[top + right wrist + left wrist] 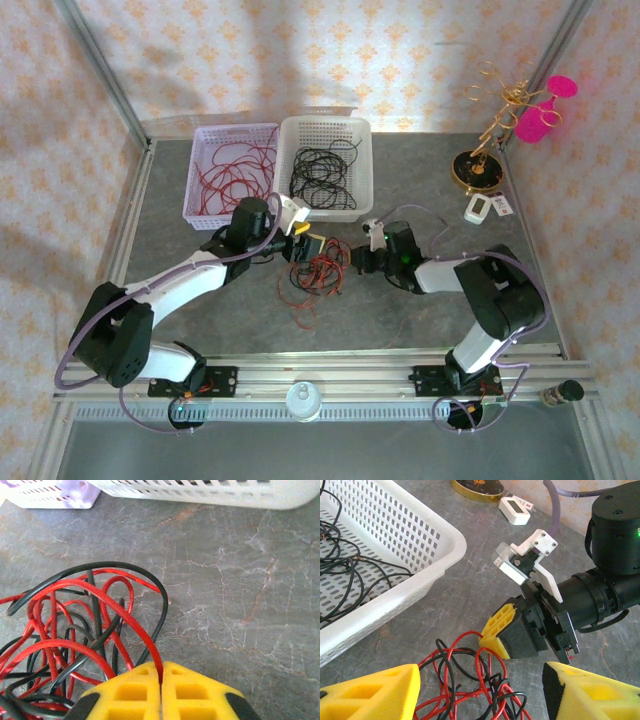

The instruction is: Untangle the cables

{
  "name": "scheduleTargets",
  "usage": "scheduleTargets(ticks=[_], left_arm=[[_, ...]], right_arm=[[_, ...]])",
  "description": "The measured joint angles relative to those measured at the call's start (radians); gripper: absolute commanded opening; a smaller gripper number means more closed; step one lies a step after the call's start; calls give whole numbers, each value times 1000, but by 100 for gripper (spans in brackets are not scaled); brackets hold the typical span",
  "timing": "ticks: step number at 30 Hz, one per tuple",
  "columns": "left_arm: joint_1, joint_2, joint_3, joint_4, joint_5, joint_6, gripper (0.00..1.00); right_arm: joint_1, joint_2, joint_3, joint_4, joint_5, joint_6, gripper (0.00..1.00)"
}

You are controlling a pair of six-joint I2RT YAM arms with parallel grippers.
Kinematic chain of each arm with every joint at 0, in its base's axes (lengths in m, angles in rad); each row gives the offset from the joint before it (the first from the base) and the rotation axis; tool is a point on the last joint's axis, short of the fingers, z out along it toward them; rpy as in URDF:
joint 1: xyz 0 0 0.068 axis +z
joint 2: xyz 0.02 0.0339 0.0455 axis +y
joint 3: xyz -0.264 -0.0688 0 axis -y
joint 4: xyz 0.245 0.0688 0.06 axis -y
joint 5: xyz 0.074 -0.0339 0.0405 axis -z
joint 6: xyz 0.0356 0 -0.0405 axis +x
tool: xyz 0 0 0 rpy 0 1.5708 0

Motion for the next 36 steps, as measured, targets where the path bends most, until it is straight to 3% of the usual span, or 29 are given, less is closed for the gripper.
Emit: scheduleTargets(ticks=[12,23,32,34,36], left_arm=[[0,11,36,-11,-2,-11,67],[-11,98,131,-14,113,42,74],[-11,211,185,-13,171,98,64],[-11,230,185,-6,188,98,54],[-11,243,185,3,203,99,37]], right_arm=[[54,-434,-37,-94,148,-61,0],[63,-511,-35,-177,139,-138,0],[63,-536,-15,-229,92,-154,0],[63,-554,-8,-238,85,-156,0],[63,-570,2,-243,79,-156,0]])
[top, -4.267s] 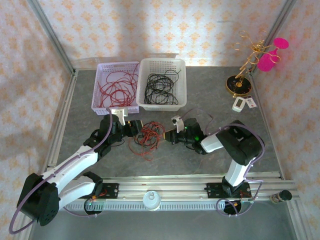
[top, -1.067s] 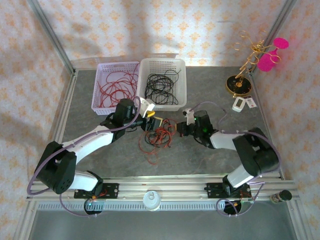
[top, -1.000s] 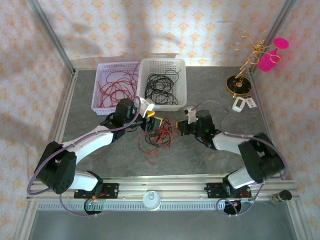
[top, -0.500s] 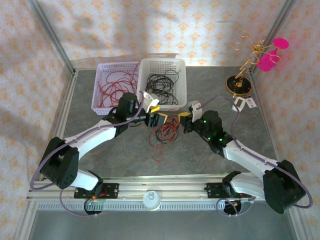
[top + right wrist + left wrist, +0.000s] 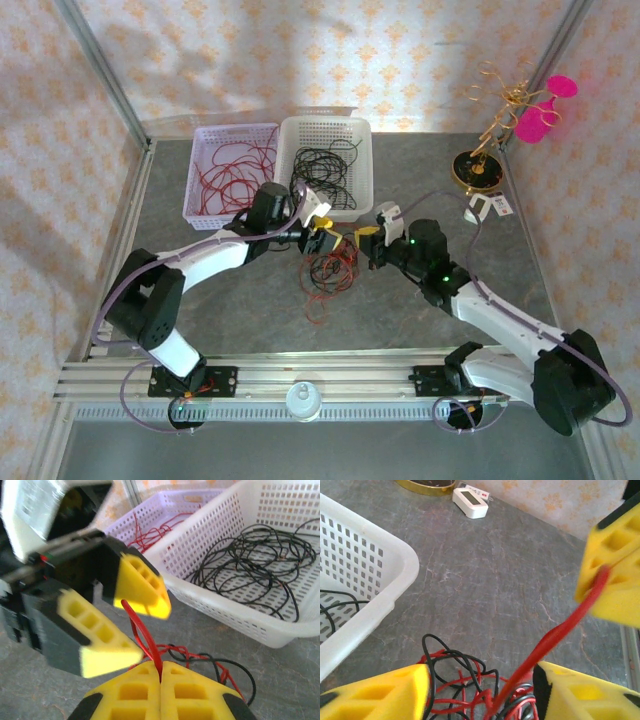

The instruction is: Untangle the cables

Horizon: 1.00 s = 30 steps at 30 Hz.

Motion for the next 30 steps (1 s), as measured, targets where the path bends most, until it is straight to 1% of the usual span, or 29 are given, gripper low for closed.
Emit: scheduleTargets(ticks=[1,4,5,6,9,10,11,13,14,15,18,21,27,30], left_arm=[[0,3,0,3,7,0,32],[-2,4,3,16,22,-2,10],[-5,4,5,25,24,-6,4],[-8,4,5,35,24,-11,0],[-17,-11,-11,79,3,-34,0],[-18,-29,-29,96,-12,-43,0],[-18,-52,-50,111,-28,-56,0],[-18,-103,-85,133,-60,-77,0],[-18,-132,-99,137,-77,-90,0],[-20,-155,-106,140,-89,-98,0],[-31,-220,-111,140,-145,-124,0],[-62,-280,-112,127,-211,-140,0],[-108,-362,-111,53,-307,-168,0],[-133,-381,-96,-9,-337,-173,0]], right_arm=[[0,-4,4,-2,-4,0,0],[0,-12,14,-10,-15,-3,0],[0,-13,14,-12,-17,-3,0],[0,-14,14,-15,-18,-3,0],[0,-16,14,-21,-17,-3,0],[1,-17,14,-21,-16,-3,3],[3,-18,14,-20,-14,-2,11],[8,-23,14,-18,-4,-2,31],[14,-25,14,-11,5,5,38],[19,-27,13,0,14,8,41],[44,-27,-2,68,45,31,43],[71,-5,-13,150,91,63,43],[103,130,-10,278,183,117,43],[111,201,0,315,214,149,37]])
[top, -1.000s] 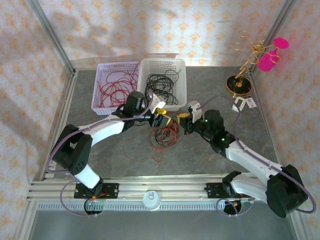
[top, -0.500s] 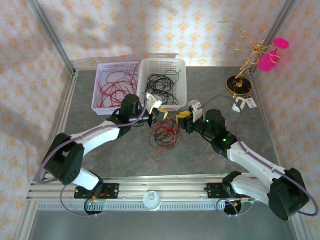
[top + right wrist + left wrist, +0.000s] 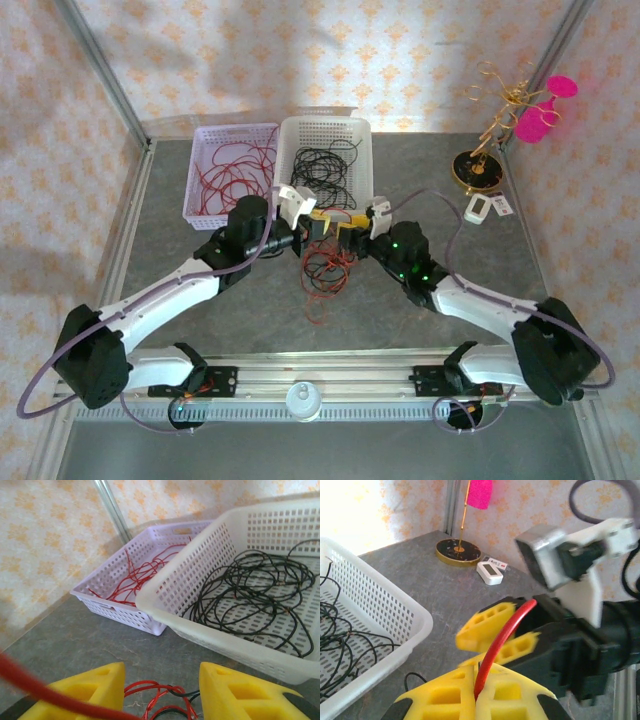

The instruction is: Untangle the cables

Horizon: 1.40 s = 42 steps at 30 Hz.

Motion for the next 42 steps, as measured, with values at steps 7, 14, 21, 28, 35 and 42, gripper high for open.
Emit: scheduleTargets(ticks=[7,14,21,28,35,42], left_arm=[[-66,-86,68,-130,-68,-3,0],[-66,-195,150,-178,-102,-24,0],[-66,-212,219,-229,-116,-32,0],[-68,-210,338,-301,-153,-31,0],[-68,-208,472,-278,-221,-32,0],[-68,-140,583,-289,-250,-31,0]], right_arm=[[7,90,1,68,76,78,28],[9,132,-71,133,97,119,22],[13,201,-121,190,109,143,17],[13,219,-156,231,150,174,35],[13,205,-197,216,253,192,36],[13,200,-227,219,338,217,38]])
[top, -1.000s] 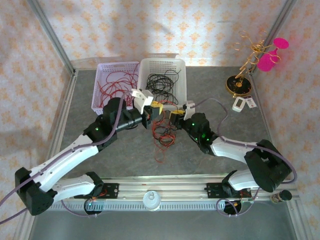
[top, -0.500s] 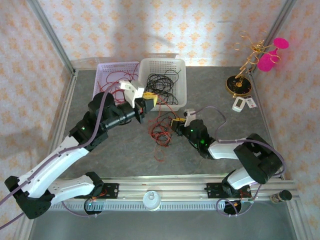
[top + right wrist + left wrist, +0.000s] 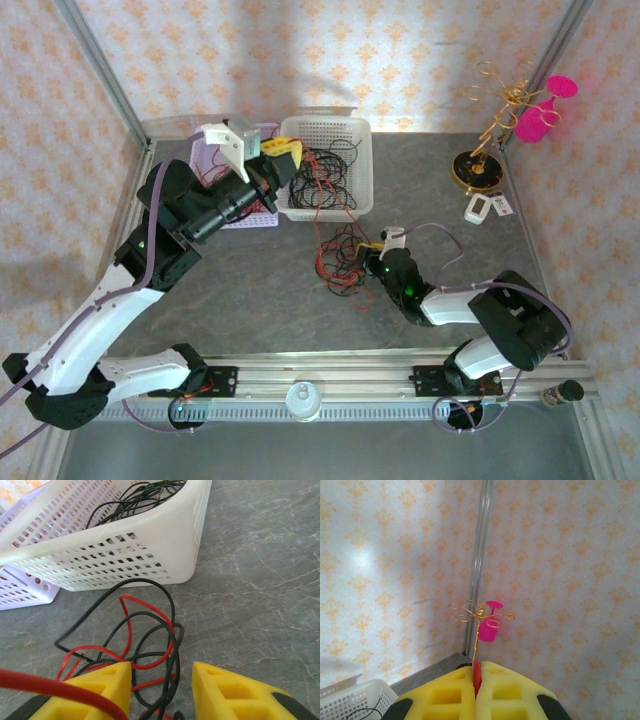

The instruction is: Untangle the cables

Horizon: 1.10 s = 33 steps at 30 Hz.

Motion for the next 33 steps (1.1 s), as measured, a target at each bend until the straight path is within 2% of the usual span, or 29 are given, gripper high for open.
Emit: scheduleTargets(ticks=[9,17,23,29,33], left_arm=[[0,47,144,19,-140,29,0],[-2,183,372,-14,-251,75,0],[-2,311,587,-82,-402,142,0],[-2,392,809,-57,-518,235,0],[-2,391,868,-9,-568,292,0]], right_arm=[[0,-1,-97,6,60,43,45],[0,-53,-103,16,61,52,49],[0,-161,-192,21,89,52,59],[0,-179,-242,4,111,54,59],[0,-174,-241,4,117,61,59]])
